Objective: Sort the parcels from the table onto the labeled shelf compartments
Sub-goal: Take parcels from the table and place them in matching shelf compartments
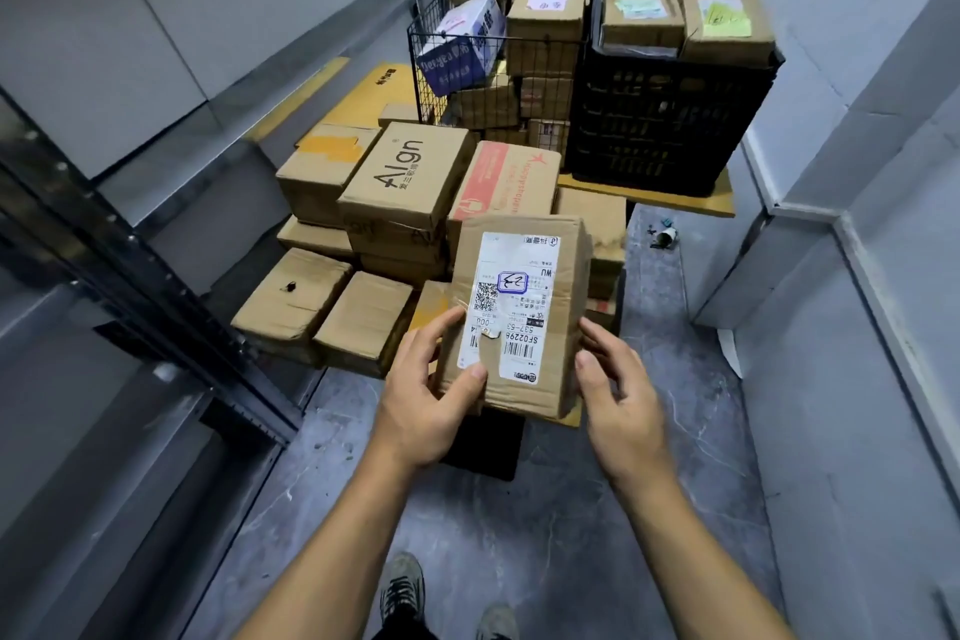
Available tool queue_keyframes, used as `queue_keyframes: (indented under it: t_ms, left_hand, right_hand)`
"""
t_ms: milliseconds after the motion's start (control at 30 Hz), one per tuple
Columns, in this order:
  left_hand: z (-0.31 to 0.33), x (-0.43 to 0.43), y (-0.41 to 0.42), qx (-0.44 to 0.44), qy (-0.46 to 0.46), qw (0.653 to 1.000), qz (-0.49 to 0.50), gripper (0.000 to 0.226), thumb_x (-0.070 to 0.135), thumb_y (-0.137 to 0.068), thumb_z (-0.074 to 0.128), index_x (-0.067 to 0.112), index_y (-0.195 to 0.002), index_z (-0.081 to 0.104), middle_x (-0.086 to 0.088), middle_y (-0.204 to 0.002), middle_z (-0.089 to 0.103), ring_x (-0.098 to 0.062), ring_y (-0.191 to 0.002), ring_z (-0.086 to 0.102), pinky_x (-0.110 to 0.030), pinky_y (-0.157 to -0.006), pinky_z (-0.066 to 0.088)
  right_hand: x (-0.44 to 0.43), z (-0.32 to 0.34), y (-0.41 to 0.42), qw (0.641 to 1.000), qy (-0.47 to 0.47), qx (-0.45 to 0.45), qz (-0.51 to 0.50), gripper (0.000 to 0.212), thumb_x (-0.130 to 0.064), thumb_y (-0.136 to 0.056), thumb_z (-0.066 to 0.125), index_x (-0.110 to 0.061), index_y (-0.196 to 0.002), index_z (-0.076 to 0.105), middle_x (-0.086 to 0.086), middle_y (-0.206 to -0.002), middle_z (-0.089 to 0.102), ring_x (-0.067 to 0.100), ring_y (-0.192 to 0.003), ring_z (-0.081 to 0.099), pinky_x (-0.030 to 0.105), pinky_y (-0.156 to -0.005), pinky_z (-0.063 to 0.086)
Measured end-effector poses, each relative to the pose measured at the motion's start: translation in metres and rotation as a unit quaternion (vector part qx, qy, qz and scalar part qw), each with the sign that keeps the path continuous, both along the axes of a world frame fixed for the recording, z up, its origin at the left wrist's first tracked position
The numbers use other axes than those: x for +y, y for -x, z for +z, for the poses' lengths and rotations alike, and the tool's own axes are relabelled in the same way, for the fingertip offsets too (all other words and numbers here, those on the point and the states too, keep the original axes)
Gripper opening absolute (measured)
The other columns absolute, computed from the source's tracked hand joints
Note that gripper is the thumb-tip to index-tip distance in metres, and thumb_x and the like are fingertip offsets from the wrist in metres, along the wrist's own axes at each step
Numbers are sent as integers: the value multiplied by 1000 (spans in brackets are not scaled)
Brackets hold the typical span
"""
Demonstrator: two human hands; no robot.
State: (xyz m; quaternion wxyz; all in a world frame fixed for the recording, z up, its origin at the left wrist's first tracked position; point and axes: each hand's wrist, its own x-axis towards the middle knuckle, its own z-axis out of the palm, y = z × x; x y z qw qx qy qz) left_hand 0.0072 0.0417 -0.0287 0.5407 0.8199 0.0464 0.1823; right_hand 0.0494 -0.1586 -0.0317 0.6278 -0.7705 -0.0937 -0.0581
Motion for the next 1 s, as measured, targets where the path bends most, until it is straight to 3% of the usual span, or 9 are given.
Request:
queue_keyframes:
  t_ms: [133, 200, 300, 500, 600, 700, 867, 933, 1000]
  left_hand:
    - [1, 5, 18, 7, -47, 998, 46, 59, 37, -81, 68, 42, -136, 47, 14, -130, 50, 5, -120, 47, -4, -91, 36]
    - [-1, 8, 30, 14, -69, 995, 71, 60, 35, -81, 68, 39, -137, 47, 13, -130, 50, 8, -119, 46, -2, -91, 32]
    - [-6, 16, 52, 28, -84, 991, 105, 60, 33, -81, 68, 37, -138, 47, 11, -130, 50, 9, -119, 46, -3, -93, 32]
    - [-11, 44, 94, 39, -83, 978, 185, 61, 33, -81, 69, 33, -138, 49, 10, -130, 49, 0, -121, 47, -18, -99, 40]
    - [-10, 61, 122, 33, -77, 970, 226, 60, 31, -80, 70, 33, -137, 50, 8, -131, 49, -2, -121, 48, -22, -101, 41]
    - [-6, 82, 155, 30, -82, 959, 269, 60, 32, -80, 70, 38, -136, 48, 8, -131, 48, 1, -121, 48, -13, -98, 38]
    - [1, 110, 226, 39, -83, 935, 343, 59, 31, -81, 71, 32, -137, 50, 6, -132, 48, 0, -121, 48, -5, -96, 33]
    - [4, 121, 261, 45, -80, 925, 369, 59, 31, -82, 71, 30, -138, 50, 6, -132, 48, -2, -121, 48, -7, -98, 34]
    - [9, 131, 297, 53, -78, 918, 385, 59, 32, -83, 69, 31, -139, 49, 8, -132, 46, -3, -121, 48, -11, -99, 36]
  right_hand:
    - [18, 4, 10, 997, -5, 50, 64, 57, -63, -80, 61, -58, -134, 41, -13, -137, 56, 2, -126, 54, 25, -101, 46]
    - [31, 1, 17, 994, 8, 63, 84, 66, -58, -78, 66, -56, -137, 37, -14, -139, 55, 5, -128, 53, 38, -106, 47]
    - [49, -4, 26, 989, 8, 85, 119, 69, -47, -78, 70, -50, -138, 37, -12, -138, 56, 8, -126, 56, 45, -106, 48]
    - [97, -3, 41, 974, 23, 116, 194, 68, -57, -70, 72, -74, -118, 28, -19, -128, 61, 5, -118, 62, 46, -103, 50]
    - [125, -1, 54, 967, 25, 121, 224, 70, -56, -69, 75, -68, -123, 31, -17, -124, 63, 8, -115, 65, 48, -101, 52]
    - [154, 2, 72, 958, 36, 117, 261, 72, -46, -76, 79, -58, -129, 31, -19, -121, 63, 5, -113, 65, 46, -98, 54]
    - [209, 4, 129, 944, 41, 104, 312, 73, -34, -83, 80, -49, -134, 30, -34, -102, 57, -25, -97, 56, 20, -84, 51]
    - [229, 5, 159, 935, 38, 103, 338, 70, -31, -84, 79, -51, -130, 31, -32, -101, 58, -23, -96, 57, 15, -78, 48]
    - [248, 8, 188, 924, 28, 107, 366, 65, -28, -84, 79, -53, -125, 35, -25, -105, 62, -10, -100, 64, 19, -80, 53]
